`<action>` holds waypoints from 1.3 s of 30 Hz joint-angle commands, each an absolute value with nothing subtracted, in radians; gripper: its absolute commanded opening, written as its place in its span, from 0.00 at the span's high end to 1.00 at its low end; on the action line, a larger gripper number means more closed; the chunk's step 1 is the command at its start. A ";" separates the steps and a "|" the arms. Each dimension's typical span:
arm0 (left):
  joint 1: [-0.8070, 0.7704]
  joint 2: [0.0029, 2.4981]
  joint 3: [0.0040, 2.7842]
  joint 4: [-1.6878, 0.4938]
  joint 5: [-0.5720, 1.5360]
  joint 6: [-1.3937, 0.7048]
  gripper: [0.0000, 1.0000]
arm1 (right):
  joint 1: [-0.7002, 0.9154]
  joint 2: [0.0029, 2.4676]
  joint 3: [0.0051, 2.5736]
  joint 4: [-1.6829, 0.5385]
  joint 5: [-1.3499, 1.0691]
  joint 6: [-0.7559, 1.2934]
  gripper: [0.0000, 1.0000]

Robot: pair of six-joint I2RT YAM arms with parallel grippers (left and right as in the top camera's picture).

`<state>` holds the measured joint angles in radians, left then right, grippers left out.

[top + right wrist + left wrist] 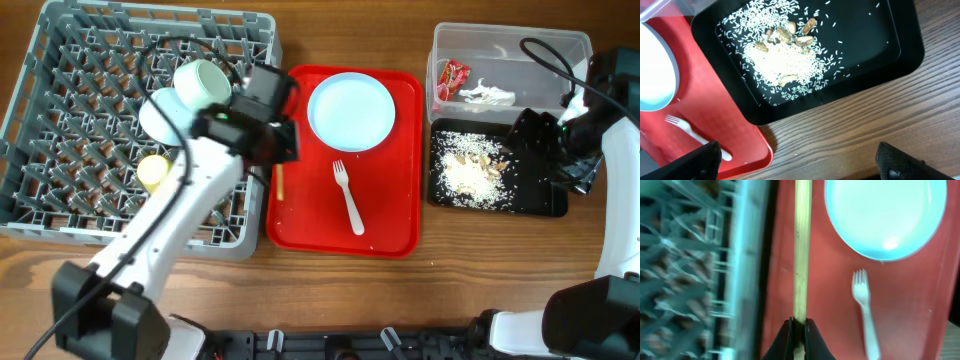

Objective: Sort waste into correct bins and load items into the dishwasher rack
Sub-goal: 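Reach the left gripper back to the white fork on the red tray, then grasp the white fork with the left gripper and drop it into the rack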

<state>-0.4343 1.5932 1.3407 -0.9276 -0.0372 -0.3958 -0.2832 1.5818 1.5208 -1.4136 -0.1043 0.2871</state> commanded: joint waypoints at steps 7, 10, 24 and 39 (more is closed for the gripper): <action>-0.237 1.640 1.354 -0.850 -0.051 -0.107 0.96 | -0.283 1.563 1.530 -1.415 -0.113 0.288 0.00; -0.237 1.692 1.354 -0.815 -0.070 -0.104 0.93 | -0.283 1.563 1.530 -1.415 -0.113 0.288 0.00; -0.479 1.707 1.354 -0.760 0.116 -0.466 0.32 | -0.283 1.563 1.530 -1.415 -0.113 0.288 0.00; -0.775 2.068 1.354 -0.675 -0.054 -0.716 0.43 | -0.283 1.563 1.530 -1.415 -0.113 0.288 0.00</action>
<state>-0.7685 2.0197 1.3479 -0.6617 -0.0349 -0.6952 -0.2832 1.5818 1.5208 -1.4139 -0.1043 0.2871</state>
